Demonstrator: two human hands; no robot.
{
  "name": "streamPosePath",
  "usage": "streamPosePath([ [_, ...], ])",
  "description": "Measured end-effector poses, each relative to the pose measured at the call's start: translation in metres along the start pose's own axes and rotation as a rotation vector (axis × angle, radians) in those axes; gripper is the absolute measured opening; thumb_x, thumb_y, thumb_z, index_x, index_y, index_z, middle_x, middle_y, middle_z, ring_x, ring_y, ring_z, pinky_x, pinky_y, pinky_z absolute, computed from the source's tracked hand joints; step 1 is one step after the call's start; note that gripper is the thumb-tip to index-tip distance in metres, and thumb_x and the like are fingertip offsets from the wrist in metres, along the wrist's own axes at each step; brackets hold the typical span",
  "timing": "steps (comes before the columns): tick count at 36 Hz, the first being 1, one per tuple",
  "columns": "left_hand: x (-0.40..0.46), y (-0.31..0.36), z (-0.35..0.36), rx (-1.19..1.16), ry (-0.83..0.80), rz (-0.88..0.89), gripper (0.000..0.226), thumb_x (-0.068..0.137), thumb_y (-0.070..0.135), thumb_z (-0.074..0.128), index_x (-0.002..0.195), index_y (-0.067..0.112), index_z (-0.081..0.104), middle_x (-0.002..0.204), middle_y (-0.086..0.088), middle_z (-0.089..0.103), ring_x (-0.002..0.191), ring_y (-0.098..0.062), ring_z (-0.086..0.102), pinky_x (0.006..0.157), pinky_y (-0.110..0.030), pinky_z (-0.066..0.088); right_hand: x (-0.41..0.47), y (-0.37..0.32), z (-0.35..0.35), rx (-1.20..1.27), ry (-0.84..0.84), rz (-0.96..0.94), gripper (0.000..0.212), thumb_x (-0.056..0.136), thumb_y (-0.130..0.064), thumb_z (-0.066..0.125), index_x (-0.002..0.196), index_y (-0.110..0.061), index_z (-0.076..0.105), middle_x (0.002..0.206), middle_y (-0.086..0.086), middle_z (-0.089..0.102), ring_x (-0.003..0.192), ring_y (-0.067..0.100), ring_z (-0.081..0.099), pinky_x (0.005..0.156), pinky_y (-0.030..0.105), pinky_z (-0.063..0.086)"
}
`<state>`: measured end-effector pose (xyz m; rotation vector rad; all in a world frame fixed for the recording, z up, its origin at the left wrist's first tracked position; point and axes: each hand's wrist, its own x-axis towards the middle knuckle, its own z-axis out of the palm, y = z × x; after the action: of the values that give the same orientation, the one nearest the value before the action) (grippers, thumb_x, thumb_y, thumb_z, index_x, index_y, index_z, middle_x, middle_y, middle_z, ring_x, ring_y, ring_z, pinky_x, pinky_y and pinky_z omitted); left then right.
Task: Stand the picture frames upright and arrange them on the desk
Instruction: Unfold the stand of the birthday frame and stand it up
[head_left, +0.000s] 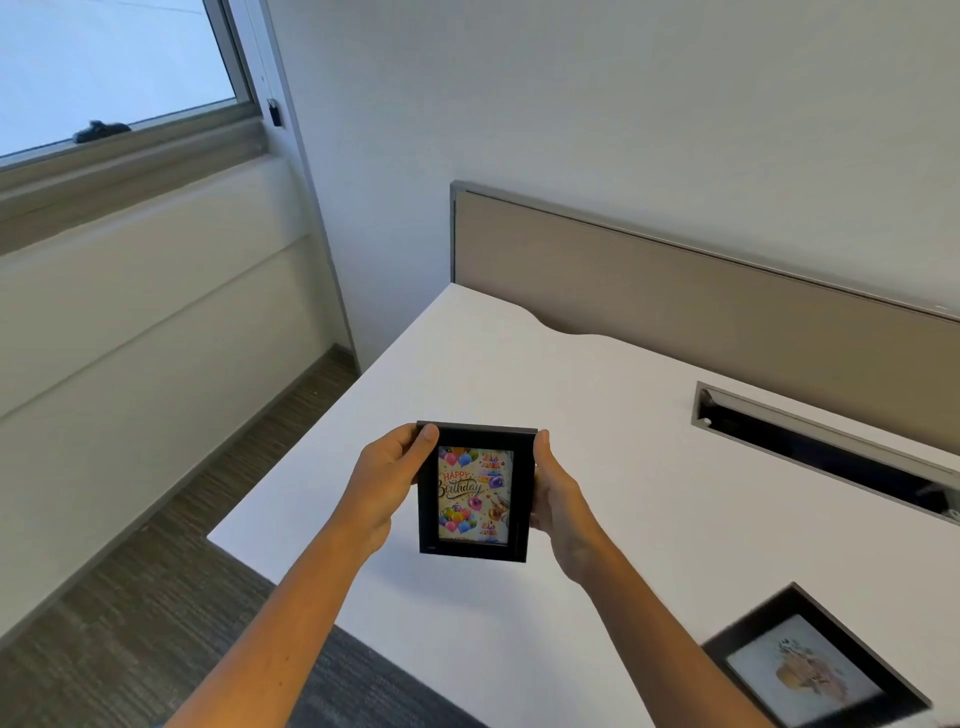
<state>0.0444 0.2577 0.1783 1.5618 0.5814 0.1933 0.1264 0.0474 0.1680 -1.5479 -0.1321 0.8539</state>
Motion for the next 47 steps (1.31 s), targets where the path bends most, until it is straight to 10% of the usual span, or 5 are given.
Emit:
streamPosePath([
  [11,0.013,-0.027,0.002,-0.009,-0.042,-0.03,0.022,0.104,0.043,0.057,0.114,0.03,0.072,0.108,0.009,0.079,0.105,-0.008,0.073,0.085,-0.023,0.056,0.016,0.022,0.006,0.047,0.015,0.079,0.093,0.077,-0.106,0.035,0.134,-0.044,0.074,0.133,-0.012,0.078,0.132,0.014,0.068,0.122,0.056,0.038],
  [32,0.044,-0.063,0.005,0.052,-0.067,-0.091,0.016,0.105,0.043,0.055,0.109,0.037,0.068,0.101,0.016,0.077,0.103,-0.003,0.07,0.071,-0.016,0.057,0.046,0.051,0.012,0.137,0.084,0.19,0.08,0.09,-0.093,0.04,0.132,-0.035,0.077,0.129,-0.006,0.08,0.128,0.02,0.07,0.103,0.045,0.048],
  [47,0.056,-0.07,0.012,-0.001,-0.068,-0.135,0.024,0.106,0.04,0.055,0.12,0.025,0.068,0.111,0.003,0.076,0.107,-0.01,0.07,0.077,-0.018,0.055,0.059,0.058,0.008,0.14,0.081,0.227,0.082,0.087,-0.095,0.041,0.133,-0.037,0.077,0.13,-0.006,0.08,0.13,0.022,0.069,0.118,0.056,0.042],
])
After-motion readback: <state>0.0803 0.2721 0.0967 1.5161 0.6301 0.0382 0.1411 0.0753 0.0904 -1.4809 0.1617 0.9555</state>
